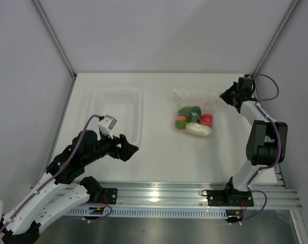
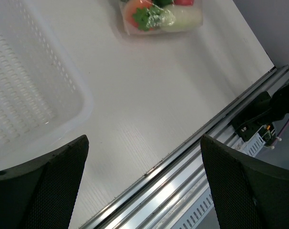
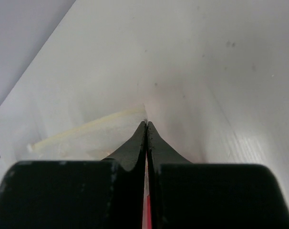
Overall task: Place the food in the zip-top bag and seal the zipper
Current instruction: Place the zipper food storage bag at the center of the board.
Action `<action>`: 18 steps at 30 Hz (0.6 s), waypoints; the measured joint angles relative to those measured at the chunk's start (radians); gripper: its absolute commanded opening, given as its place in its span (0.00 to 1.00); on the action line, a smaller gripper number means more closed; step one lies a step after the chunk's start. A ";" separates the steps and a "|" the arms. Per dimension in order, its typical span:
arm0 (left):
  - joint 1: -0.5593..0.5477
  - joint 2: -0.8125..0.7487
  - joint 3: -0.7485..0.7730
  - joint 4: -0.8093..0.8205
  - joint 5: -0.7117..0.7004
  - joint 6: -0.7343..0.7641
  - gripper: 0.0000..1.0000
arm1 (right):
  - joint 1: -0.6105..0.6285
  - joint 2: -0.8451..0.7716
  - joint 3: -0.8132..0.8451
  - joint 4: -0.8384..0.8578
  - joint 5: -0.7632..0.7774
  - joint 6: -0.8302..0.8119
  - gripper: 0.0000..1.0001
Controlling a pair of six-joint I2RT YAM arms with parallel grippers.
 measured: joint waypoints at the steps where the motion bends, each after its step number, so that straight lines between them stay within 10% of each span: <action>1: 0.000 0.000 0.000 -0.001 0.000 0.000 0.99 | -0.015 0.034 0.022 -0.005 -0.003 0.008 0.00; 18: 0.000 0.034 0.000 0.027 0.023 0.006 0.99 | -0.093 0.227 0.014 0.047 -0.046 0.062 0.00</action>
